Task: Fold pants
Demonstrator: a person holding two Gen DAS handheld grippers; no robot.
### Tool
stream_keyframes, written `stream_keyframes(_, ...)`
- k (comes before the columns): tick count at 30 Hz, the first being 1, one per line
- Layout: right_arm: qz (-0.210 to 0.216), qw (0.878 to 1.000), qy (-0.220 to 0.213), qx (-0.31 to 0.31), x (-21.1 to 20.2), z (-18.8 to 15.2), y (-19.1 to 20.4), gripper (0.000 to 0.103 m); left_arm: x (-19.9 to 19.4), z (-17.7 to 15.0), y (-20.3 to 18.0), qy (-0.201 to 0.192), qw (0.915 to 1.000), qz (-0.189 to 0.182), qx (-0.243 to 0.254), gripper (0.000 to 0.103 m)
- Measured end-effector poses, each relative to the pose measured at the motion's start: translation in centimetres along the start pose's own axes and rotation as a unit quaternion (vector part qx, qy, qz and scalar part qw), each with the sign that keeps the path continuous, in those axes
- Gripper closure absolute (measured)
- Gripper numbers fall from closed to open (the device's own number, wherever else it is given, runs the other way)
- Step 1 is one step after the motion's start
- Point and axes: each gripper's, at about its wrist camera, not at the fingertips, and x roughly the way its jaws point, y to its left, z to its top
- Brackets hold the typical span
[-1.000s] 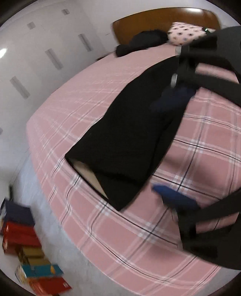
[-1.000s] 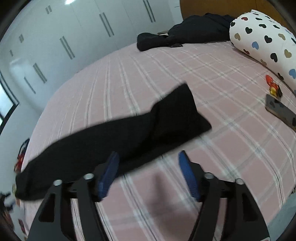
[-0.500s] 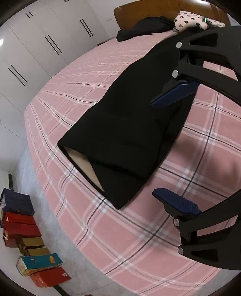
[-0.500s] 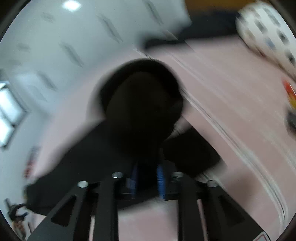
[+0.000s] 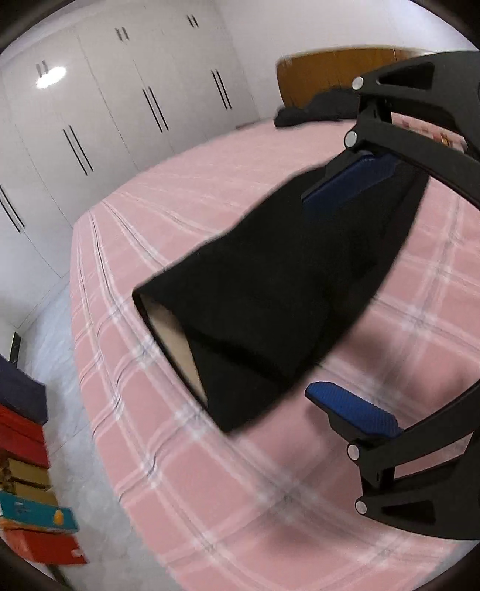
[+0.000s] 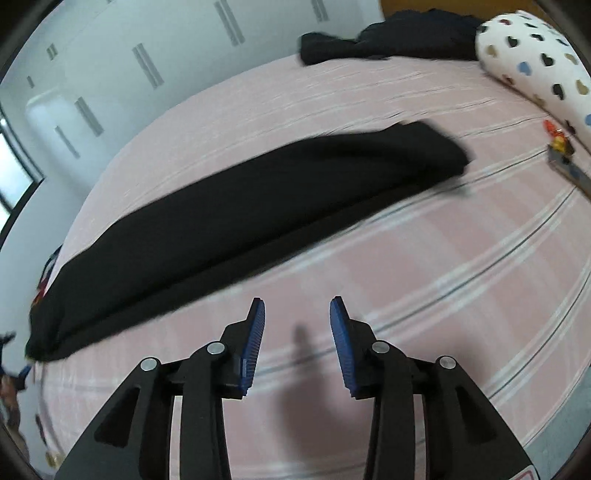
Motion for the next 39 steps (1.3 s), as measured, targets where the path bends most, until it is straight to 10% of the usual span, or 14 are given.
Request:
stream_keyframes(1,0.007,1.0,0.005,-0.002,0.1,-0.2,0.7,0.066,0.4,0.3,-0.5,0.0,0.9999,-0.012,0.007,0.021)
stream_keyframes(3,0.013,1.0,0.014,-0.017,0.1,-1.0,3.0,0.065,1.3,0.8,-1.9,0.025,0.9986,-0.013,0.045,0.086)
stream_keyframes(4,0.012,1.0,0.015,-0.021,0.1,-1.2,3.6,0.065,1.6,1.3,-3.3,0.047,0.9955,0.001,0.082,0.097)
stream_keyframes(8,0.011,0.999,0.003,-0.048,-1.0,-1.3,6.3,0.062,-1.7,3.4,-4.8,0.01,0.9883,0.038,0.147,0.097)
stream_keyframes(13,-0.01,0.998,0.008,-0.066,-0.4,-1.0,6.2,0.05,0.9,3.0,2.4,0.069,0.978,0.144,0.135,0.1)
stream_keyframes(16,-0.007,0.998,0.026,-0.059,0.1,-1.2,6.3,0.05,-1.2,2.1,4.4,0.046,0.9936,0.081,0.064,0.087)
stream_keyframes(19,-0.007,0.997,0.025,-0.073,0.0,-1.2,6.3,0.05,-3.7,0.7,3.6,-0.003,0.9964,0.071,0.046,0.03)
stream_keyframes(23,-0.001,0.996,0.029,-0.085,0.5,-1.2,7.1,0.05,-2.7,0.6,1.0,0.0,0.9998,0.014,0.01,0.025)
stream_keyframes(34,0.01,0.993,0.035,-0.112,1.6,-2.6,9.4,0.049,3.2,2.0,-1.8,0.017,0.9992,0.035,0.014,0.022)
stream_keyframes(37,0.012,0.993,0.04,-0.112,2.1,-2.8,9.7,0.049,5.0,2.1,-1.0,0.049,0.9974,0.053,-0.007,0.046)
stream_keyframes(39,0.011,0.993,0.038,-0.114,2.2,-2.8,10.1,0.049,4.3,2.3,-1.3,0.058,0.9981,0.018,-0.005,0.098)
